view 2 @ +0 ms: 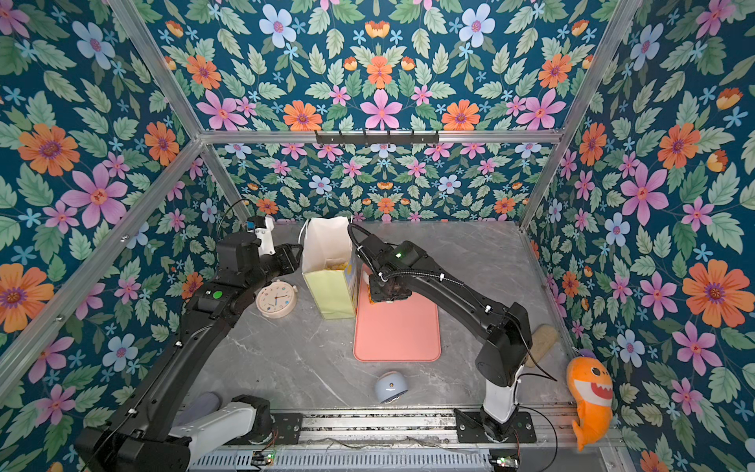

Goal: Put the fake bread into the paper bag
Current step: 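Move the open tongs with the right gripper over the last croissant, then lower the open tongs around the croissant on the pink tray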

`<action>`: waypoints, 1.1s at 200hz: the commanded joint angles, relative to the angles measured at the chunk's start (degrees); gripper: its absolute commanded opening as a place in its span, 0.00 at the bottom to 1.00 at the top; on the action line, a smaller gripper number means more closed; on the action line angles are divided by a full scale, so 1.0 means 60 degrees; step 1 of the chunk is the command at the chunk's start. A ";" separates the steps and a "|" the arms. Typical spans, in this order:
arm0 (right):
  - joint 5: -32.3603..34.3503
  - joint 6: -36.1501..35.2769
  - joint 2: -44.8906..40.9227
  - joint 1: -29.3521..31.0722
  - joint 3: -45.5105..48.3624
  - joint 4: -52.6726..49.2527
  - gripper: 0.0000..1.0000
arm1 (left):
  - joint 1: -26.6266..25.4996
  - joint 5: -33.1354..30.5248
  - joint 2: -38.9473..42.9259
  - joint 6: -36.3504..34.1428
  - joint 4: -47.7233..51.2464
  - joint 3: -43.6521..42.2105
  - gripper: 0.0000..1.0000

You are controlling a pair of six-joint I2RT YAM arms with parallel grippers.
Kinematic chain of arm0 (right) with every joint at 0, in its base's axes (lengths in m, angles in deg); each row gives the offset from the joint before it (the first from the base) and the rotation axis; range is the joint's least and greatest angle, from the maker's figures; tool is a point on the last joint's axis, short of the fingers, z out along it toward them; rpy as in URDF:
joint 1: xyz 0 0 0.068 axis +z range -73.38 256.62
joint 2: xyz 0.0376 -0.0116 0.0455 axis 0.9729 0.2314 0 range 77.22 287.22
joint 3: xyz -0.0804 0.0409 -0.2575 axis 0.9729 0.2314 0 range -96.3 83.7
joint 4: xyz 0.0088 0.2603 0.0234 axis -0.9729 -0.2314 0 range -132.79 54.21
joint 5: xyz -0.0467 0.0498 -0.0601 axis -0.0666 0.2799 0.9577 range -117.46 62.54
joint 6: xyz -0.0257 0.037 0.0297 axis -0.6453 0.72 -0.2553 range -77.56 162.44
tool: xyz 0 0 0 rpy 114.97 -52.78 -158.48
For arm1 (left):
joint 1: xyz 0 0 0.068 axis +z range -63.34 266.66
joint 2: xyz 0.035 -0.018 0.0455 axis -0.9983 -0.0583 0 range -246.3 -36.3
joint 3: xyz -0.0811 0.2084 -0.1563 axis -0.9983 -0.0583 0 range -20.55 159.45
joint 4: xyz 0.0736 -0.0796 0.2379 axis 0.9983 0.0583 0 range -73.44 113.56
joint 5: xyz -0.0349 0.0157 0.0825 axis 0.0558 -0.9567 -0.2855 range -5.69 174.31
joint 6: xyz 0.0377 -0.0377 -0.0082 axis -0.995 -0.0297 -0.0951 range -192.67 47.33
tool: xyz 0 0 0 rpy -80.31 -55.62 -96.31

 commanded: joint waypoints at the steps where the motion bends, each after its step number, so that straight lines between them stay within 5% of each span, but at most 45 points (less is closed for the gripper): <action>1: 0.0160 0.0205 0.0144 0.0010 -0.0061 -0.0114 0.47 | 0.0006 -0.0144 0.0070 -0.0123 0.0046 0.0000 0.42; 220: 0.0364 0.0073 0.1480 0.0025 -0.0727 -0.0278 0.44 | -0.0008 -0.0175 0.0107 -0.0072 0.0034 -0.0113 0.43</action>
